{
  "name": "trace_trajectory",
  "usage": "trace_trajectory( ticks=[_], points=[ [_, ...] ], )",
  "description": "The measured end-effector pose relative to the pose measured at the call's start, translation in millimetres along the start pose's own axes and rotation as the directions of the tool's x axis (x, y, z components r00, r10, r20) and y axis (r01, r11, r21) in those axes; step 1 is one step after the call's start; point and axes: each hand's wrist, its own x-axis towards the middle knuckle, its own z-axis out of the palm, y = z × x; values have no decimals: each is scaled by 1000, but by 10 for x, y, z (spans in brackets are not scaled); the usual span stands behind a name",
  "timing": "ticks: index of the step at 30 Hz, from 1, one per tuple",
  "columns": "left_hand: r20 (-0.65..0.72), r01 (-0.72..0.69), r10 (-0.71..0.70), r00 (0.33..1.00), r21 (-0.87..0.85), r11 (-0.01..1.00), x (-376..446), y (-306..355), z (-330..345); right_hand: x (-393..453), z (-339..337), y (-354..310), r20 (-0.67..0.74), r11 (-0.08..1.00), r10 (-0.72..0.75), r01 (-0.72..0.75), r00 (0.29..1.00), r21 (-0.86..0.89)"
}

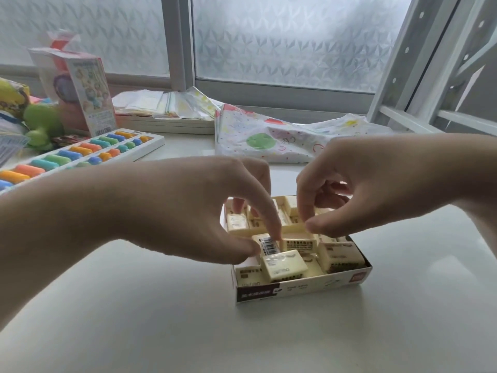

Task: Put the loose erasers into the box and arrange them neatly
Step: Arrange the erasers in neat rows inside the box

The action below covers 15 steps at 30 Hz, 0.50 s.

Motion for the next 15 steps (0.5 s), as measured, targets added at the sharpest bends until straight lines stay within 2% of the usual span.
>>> trace_trajectory(
  ticks=[4,8,15],
  points=[
    [42,51,-52,998,12,999,14,33,-5,-10,-22,-24,31,999,6,-8,999,46],
    [22,61,-62,998,35,997,37,52,33,36,81,-76,91,999,40,-40,995,-5],
    [-91,10,-1,996,101,995,34,2,28,32,66,-62,1,997,30,-30,1000,-64]
  ],
)
